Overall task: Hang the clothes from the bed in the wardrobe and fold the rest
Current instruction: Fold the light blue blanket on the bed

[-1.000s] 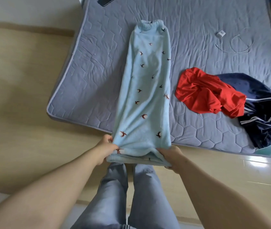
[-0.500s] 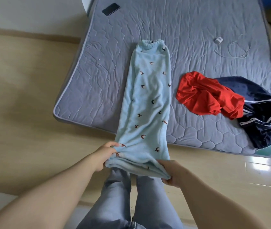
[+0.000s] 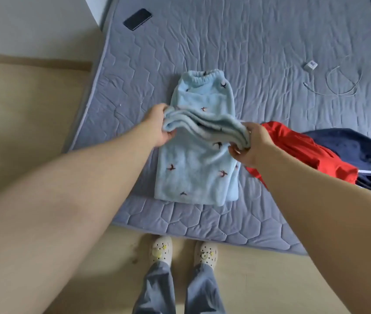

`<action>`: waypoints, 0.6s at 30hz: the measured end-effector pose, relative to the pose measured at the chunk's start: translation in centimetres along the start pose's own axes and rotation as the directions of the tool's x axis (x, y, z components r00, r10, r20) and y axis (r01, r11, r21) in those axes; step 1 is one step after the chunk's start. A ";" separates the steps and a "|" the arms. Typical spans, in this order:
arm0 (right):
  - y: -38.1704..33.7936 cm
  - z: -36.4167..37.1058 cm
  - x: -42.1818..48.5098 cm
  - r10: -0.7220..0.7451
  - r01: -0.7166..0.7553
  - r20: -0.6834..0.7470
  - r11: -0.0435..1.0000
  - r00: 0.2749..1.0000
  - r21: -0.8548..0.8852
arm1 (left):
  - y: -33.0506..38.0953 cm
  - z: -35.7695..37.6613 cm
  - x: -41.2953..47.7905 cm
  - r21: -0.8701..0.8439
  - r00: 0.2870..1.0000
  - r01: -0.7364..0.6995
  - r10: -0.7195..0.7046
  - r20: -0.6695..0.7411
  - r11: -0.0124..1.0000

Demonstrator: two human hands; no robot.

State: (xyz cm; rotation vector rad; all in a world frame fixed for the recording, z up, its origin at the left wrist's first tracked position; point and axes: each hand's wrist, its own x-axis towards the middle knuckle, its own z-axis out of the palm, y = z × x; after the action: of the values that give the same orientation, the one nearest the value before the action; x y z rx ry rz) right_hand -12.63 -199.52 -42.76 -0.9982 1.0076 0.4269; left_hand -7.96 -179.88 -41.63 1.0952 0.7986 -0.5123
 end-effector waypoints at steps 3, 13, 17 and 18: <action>-5.4 1.9 1.8 -0.111 0.108 0.104 0.994 0.988 0.035 | 4.9 3.8 2.2 0.080 0.994 -0.100 0.098 0.039 0.992; 1.2 0.1 9.6 0.073 -0.097 -0.106 0.966 0.992 -0.239 | -3.6 1.8 10.3 0.448 0.978 0.116 -0.023 -0.207 0.886; 4.4 -1.3 13.0 0.010 -0.091 -0.217 0.927 0.976 -0.363 | -8.2 -0.7 14.0 0.690 0.963 0.094 0.112 -0.247 0.717; 5.4 -1.6 13.8 -0.011 -0.083 -0.227 0.913 0.974 -0.400 | -9.3 -1.6 14.9 0.762 0.952 0.113 0.149 -0.266 0.638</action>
State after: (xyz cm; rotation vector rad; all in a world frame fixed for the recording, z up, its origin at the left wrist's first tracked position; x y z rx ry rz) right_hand -10.31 -199.94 -57.46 -1.4307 1.1683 0.5802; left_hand -5.80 -181.80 -59.04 2.0356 0.8502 -0.7069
